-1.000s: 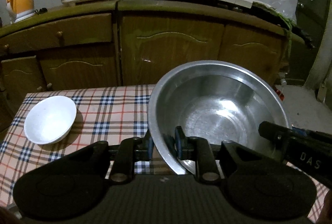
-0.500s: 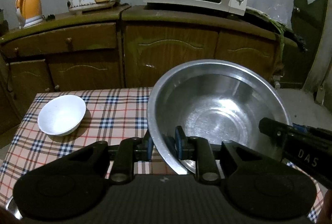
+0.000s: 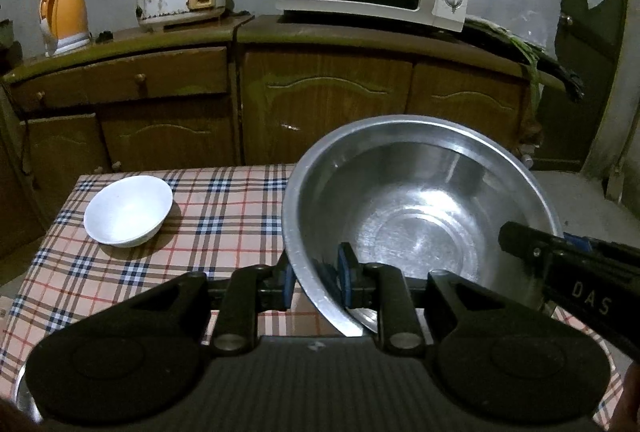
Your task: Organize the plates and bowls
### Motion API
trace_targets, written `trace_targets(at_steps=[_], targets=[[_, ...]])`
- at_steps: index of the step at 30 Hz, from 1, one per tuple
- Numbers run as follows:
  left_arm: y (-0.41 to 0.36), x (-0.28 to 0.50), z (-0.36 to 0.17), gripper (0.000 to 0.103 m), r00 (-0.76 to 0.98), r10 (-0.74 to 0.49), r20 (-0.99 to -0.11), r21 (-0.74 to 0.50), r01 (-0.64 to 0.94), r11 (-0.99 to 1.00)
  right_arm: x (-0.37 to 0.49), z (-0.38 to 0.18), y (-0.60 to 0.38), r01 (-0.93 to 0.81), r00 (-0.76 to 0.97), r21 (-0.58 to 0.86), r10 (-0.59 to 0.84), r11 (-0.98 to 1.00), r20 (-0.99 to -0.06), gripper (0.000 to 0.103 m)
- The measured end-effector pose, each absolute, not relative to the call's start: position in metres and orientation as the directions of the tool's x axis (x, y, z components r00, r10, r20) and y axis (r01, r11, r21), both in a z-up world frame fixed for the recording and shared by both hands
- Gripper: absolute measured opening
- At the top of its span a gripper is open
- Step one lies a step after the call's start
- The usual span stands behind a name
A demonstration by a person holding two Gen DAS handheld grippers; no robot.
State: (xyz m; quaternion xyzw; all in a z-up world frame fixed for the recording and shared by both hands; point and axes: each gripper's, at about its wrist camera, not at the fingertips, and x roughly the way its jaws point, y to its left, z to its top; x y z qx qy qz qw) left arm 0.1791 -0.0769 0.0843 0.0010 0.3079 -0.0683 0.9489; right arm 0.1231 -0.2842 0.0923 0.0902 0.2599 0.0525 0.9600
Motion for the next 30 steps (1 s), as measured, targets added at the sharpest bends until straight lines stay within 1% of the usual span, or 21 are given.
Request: trace_targets(at_steps=[30], targets=[[-0.083, 0.149, 0.079, 0.023, 0.802, -0.142, -0.58, -0.049, 0.14, 0.989, 0.088, 0.093, -0.289, -0.034, 0.872, 0.188, 0.121, 0.982, -0.474, 0.026]])
